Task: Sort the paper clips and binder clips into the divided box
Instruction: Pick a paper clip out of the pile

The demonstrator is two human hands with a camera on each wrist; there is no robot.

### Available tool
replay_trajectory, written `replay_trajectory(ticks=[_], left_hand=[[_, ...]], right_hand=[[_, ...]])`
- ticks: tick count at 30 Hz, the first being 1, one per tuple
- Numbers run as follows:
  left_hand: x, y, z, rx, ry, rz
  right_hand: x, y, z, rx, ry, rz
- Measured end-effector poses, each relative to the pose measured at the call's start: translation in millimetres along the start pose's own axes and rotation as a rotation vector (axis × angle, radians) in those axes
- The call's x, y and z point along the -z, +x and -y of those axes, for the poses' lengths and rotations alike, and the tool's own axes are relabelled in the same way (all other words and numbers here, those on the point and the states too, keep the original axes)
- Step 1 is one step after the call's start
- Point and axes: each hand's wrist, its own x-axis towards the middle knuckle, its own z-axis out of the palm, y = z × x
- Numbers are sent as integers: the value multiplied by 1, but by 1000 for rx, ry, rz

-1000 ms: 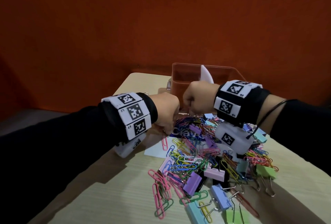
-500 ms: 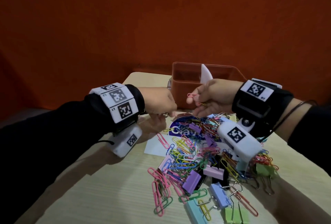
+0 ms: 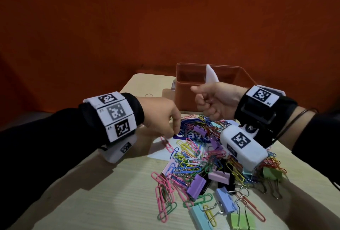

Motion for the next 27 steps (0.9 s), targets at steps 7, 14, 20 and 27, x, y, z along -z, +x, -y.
replay_trajectory(ticks=[7,14,20,27], left_hand=[[-4,-3,1,-45,133,5],[-8,-3,2,-43,108,24],[-3,-5,7,23,-129,-32],[2,-8,8,40,-484,-24]], right_hand=[[-22,-16,6,84,-1002,-47],[-48,-8,2,58,-1284,-31],[-55,-2,0,6,-1306,-9],[-46,-5,7,-89,-1038,-78]])
